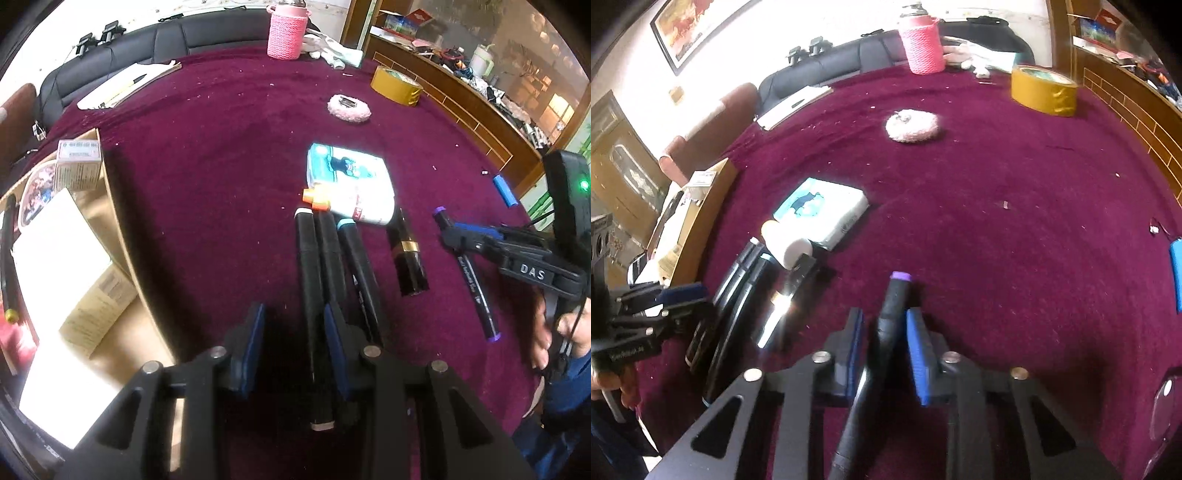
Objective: Organize objects
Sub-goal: 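Grasp a black marker with the left gripper while the right grasps a purple-capped marker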
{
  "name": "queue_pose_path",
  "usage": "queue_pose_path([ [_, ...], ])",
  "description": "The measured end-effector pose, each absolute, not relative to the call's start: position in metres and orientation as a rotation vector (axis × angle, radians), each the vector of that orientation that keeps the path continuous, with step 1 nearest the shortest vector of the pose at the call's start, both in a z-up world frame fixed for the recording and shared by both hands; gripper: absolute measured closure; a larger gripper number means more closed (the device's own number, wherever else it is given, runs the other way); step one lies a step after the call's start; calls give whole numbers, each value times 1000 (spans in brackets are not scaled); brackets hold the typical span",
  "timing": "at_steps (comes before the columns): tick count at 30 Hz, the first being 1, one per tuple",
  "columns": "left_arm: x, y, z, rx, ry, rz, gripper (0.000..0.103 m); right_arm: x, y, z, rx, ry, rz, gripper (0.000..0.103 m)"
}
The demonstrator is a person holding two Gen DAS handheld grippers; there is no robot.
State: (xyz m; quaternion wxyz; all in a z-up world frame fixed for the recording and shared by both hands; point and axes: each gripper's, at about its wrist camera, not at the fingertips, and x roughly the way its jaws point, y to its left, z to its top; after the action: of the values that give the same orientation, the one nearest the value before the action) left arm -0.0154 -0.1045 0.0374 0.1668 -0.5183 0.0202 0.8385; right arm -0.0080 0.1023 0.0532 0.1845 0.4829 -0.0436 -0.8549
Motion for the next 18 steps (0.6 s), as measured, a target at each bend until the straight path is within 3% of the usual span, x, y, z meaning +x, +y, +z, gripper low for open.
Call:
queue_pose_path([
  [7, -22, -78, 28, -1503, 269, 2400, 70, 8, 95, 55, 1318, 18, -2440, 79],
  [9, -22, -78, 28, -1494, 223, 2454, 71, 11, 90, 55, 1300, 92, -2458, 79],
  [10, -20, -77, 28, -1482, 216, 2484, 75, 13, 88, 54, 1291, 121, -2466, 80],
  [11, -15, -75, 28, -1458, 204, 2509, 87, 16, 87, 54, 1279, 138, -2473, 82],
  [12, -10, -73, 28, -1442, 181, 2518, 89, 18, 88, 54, 1271, 131, -2470, 84],
  [18, 19, -86, 27, -1401, -60, 2546, 89, 28, 96, 54, 1278, 105, -2459, 86],
])
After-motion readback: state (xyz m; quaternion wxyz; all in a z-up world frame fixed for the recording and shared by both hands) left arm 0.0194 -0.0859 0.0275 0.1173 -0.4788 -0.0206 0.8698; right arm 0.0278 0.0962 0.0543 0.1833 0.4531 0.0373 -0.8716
